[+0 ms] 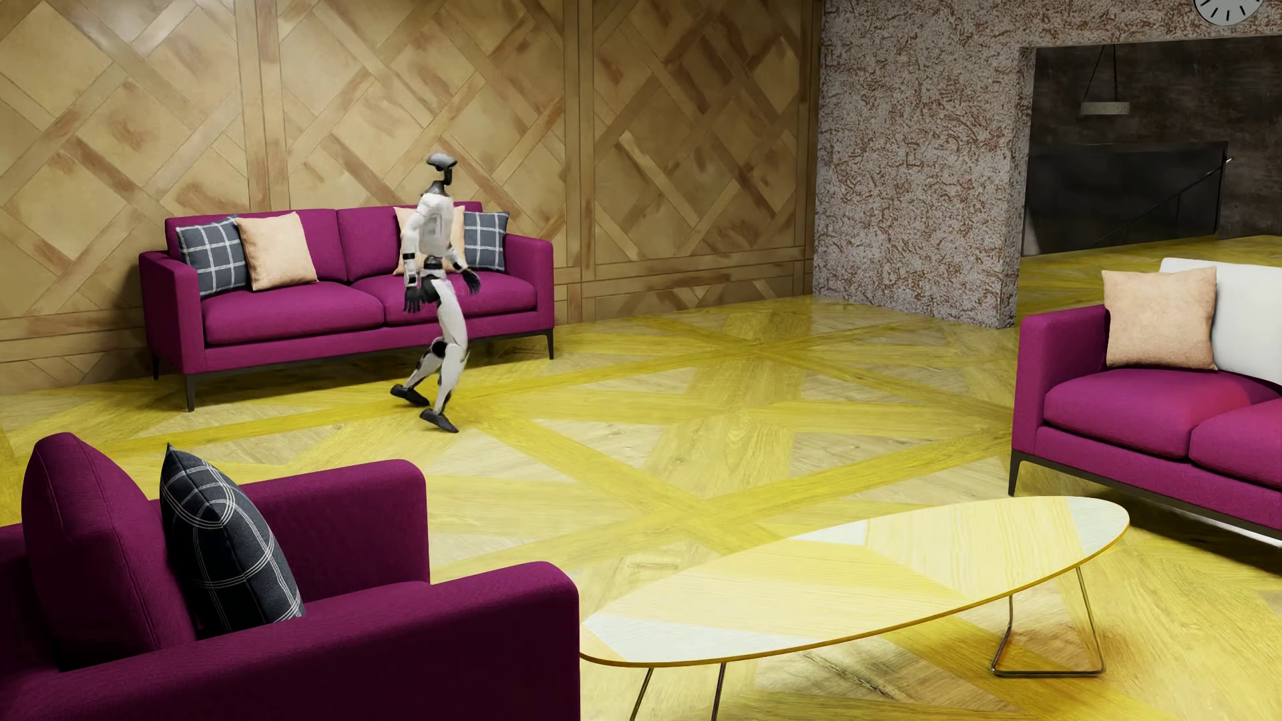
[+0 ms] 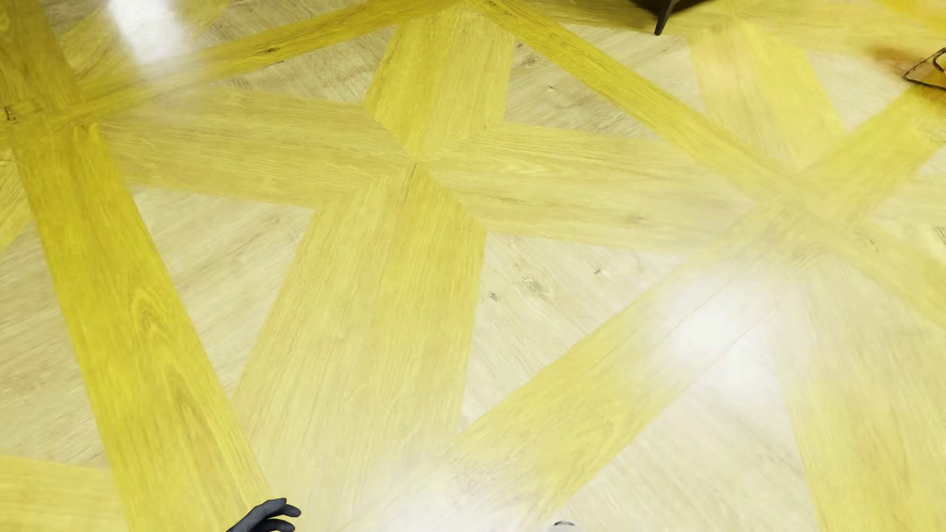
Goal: Walk to the coffeetable
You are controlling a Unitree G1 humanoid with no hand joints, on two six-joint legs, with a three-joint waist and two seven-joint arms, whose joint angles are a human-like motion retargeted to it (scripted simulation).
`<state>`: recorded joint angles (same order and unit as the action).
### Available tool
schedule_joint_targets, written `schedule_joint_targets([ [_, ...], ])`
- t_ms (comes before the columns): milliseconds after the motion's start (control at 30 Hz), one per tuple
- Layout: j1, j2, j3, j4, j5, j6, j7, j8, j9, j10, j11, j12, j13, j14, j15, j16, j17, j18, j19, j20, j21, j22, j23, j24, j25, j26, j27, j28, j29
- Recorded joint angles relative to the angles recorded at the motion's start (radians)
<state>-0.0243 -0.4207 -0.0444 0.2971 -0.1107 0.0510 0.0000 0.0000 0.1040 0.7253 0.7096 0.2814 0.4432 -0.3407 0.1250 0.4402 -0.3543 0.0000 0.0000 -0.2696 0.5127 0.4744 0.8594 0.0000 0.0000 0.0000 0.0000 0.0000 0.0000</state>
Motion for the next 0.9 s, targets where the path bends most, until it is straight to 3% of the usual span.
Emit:
schedule_joint_targets([
  [33, 0.048, -0.038, -0.005, -0.022, -0.019, -0.007, 0.000, 0.000, -0.004, -0.034, 0.034, 0.014, 0.008, 0.017, 0.094, -0.004, 0.013, 0.000, 0.000, 0.008, -0.023, -0.013, 0.006, 0.000, 0.000, 0.000, 0.000, 0.000, 0.000],
  [67, 0.088, -0.052, -0.037, -0.026, -0.033, 0.003, 0.000, 0.000, -0.010, -0.055, 0.084, 0.026, 0.015, 0.033, 0.133, -0.012, 0.012, 0.000, 0.000, -0.001, 0.022, -0.008, -0.011, 0.000, 0.000, 0.000, 0.000, 0.000, 0.000],
  [100, 0.141, -0.065, -0.061, -0.033, -0.030, 0.004, 0.000, 0.000, -0.014, -0.076, 0.103, 0.047, 0.023, 0.046, 0.183, -0.017, 0.014, 0.000, 0.000, 0.011, -0.006, -0.001, -0.001, 0.000, 0.000, 0.000, 0.000, 0.000, 0.000],
  [133, 0.166, -0.072, -0.092, -0.040, -0.026, -0.001, 0.000, 0.000, -0.023, -0.079, 0.115, 0.059, 0.030, 0.063, 0.195, -0.016, 0.017, 0.000, 0.000, -0.002, -0.019, 0.022, 0.002, 0.000, 0.000, 0.000, 0.000, 0.000, 0.000],
  [200, 0.170, -0.108, -0.110, 0.028, 0.040, 0.015, 0.000, 0.000, -0.019, 0.027, 0.197, 0.068, 0.019, 0.119, 0.174, -0.024, 0.022, 0.000, 0.000, -0.002, -0.005, 0.089, 0.014, 0.000, 0.000, 0.000, 0.000, 0.000, 0.000],
  [267, 0.070, -0.066, -0.069, 0.048, 0.104, 0.012, 0.000, 0.000, -0.015, 0.244, 0.208, 0.086, -0.021, 0.137, 0.040, -0.042, 0.007, 0.000, 0.000, 0.006, -0.006, 0.193, 0.012, 0.000, 0.000, 0.000, 0.000, 0.000, 0.000],
  [333, -0.050, 0.020, 0.042, -0.025, 0.188, 0.014, 0.000, 0.000, -0.006, 0.453, 0.152, 0.120, -0.081, 0.104, -0.083, -0.055, -0.012, 0.000, 0.000, -0.006, -0.068, 0.278, -0.003, 0.000, 0.000, 0.000, 0.000, 0.000, 0.000],
  [400, -0.228, 0.174, 0.127, -0.114, 0.274, 0.018, 0.000, 0.000, -0.003, 0.515, -0.002, 0.168, -0.161, 0.070, -0.241, -0.059, -0.032, 0.000, 0.000, -0.056, -0.123, 0.331, -0.057, 0.000, 0.000, 0.000, 0.000, 0.000, 0.000],
  [433, -0.301, 0.306, 0.162, -0.152, 0.316, 0.025, 0.000, 0.000, 0.007, 0.473, -0.117, 0.191, -0.181, 0.067, -0.330, -0.059, -0.055, 0.000, 0.000, -0.096, -0.139, 0.343, -0.130, 0.000, 0.000, 0.000, 0.000, 0.000, 0.000],
  [500, -0.466, 0.493, 0.271, -0.205, 0.313, 0.011, 0.000, 0.000, -0.004, 0.324, -0.255, 0.232, -0.232, 0.088, -0.465, -0.052, -0.073, 0.000, 0.000, -0.126, -0.166, 0.369, -0.206, 0.000, 0.000, 0.000, 0.000, 0.000, 0.000],
  [633, -0.682, 0.785, 0.425, -0.177, 0.264, -0.020, 0.000, 0.000, -0.001, -0.081, -0.344, 0.240, -0.353, 0.181, -0.631, -0.015, -0.120, 0.000, 0.000, -0.160, -0.147, 0.454, -0.361, 0.000, 0.000, 0.000, 0.000, 0.000, 0.000],
  [667, -0.702, 0.835, 0.465, -0.158, 0.239, -0.016, 0.000, 0.000, -0.010, -0.135, -0.350, 0.237, -0.372, 0.162, -0.616, -0.006, -0.130, 0.000, 0.000, -0.163, -0.120, 0.466, -0.366, 0.000, 0.000, 0.000, 0.000, 0.000, 0.000],
  [733, -0.711, 0.889, 0.534, -0.169, 0.164, -0.046, 0.000, 0.000, -0.017, -0.024, -0.298, 0.216, -0.371, 0.106, -0.439, 0.008, -0.118, 0.000, 0.000, -0.177, -0.062, 0.511, -0.302, 0.000, 0.000, 0.000, 0.000, 0.000, 0.000],
  [767, -0.754, 0.855, 0.542, -0.178, 0.139, -0.074, 0.000, 0.000, -0.035, 0.076, -0.193, 0.208, -0.353, 0.145, -0.277, 0.011, -0.092, 0.000, 0.000, -0.170, -0.026, 0.533, -0.254, 0.000, 0.000, 0.000, 0.000, 0.000, 0.000],
  [800, -0.757, 0.799, 0.525, -0.190, 0.101, -0.099, 0.000, 0.000, -0.030, 0.224, -0.040, 0.180, -0.342, 0.119, -0.097, 0.007, -0.063, 0.000, 0.000, -0.211, 0.024, 0.577, -0.174, 0.000, 0.000, 0.000, 0.000, 0.000, 0.000],
  [833, -0.647, 0.764, 0.476, -0.243, 0.099, -0.076, 0.000, 0.000, 0.034, 0.282, 0.177, 0.153, -0.302, 0.051, 0.099, -0.020, -0.088, 0.000, 0.000, -0.172, 0.059, 0.567, -0.183, 0.000, 0.000, 0.000, 0.000, 0.000, 0.000],
  [867, -0.584, 0.634, 0.411, -0.272, 0.089, -0.071, 0.000, 0.000, 0.024, 0.285, 0.414, 0.125, -0.294, -0.005, 0.109, -0.042, -0.074, 0.000, 0.000, -0.182, 0.100, 0.555, -0.132, 0.000, 0.000, 0.000, 0.000, 0.000, 0.000],
  [900, -0.469, 0.538, 0.317, -0.298, 0.102, -0.056, 0.000, 0.000, 0.035, 0.237, 0.576, 0.093, -0.258, -0.015, 0.022, -0.059, -0.069, 0.000, 0.000, -0.188, 0.124, 0.518, -0.117, 0.000, 0.000, 0.000, 0.000, 0.000, 0.000],
])
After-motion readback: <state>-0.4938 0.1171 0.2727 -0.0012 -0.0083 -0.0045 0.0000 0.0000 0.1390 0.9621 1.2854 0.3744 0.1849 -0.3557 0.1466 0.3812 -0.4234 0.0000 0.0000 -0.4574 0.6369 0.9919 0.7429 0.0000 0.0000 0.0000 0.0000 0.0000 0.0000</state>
